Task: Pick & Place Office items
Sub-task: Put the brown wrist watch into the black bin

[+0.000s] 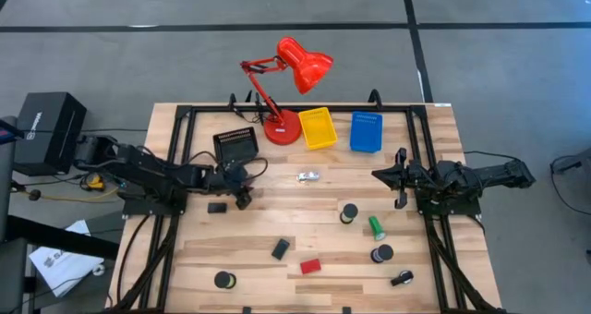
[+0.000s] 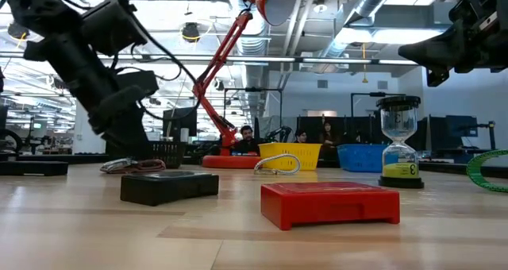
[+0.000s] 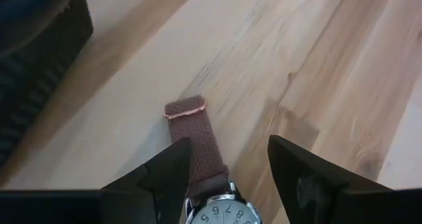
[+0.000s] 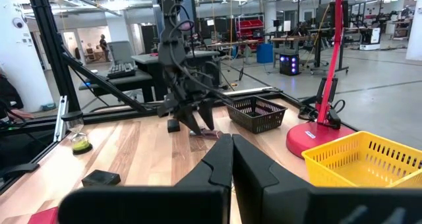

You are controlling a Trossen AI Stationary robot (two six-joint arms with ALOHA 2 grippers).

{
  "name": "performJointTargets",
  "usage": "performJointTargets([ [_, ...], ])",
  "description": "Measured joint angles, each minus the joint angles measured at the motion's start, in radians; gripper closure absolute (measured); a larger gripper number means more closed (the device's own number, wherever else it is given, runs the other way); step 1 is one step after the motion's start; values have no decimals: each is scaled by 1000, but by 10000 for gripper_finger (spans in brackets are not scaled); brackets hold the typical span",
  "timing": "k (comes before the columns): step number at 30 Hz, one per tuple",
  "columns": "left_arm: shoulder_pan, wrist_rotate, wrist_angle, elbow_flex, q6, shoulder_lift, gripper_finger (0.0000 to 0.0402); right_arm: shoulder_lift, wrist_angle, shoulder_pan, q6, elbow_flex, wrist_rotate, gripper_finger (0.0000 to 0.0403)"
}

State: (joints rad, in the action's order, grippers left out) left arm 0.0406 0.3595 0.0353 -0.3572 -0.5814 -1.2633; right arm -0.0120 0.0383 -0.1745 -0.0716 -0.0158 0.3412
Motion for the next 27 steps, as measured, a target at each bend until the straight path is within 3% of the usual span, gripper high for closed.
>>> performJointTargets([
  [12,-8,11,-4,60,-2,0,237,0,0,0,0,0,0,403],
  [23,-9,34,-7,60,2,1,347,0,0,0,0,0,0,403],
  [27,7,49,-53,62,4,1,370,0,0,0,0,0,0,403],
])
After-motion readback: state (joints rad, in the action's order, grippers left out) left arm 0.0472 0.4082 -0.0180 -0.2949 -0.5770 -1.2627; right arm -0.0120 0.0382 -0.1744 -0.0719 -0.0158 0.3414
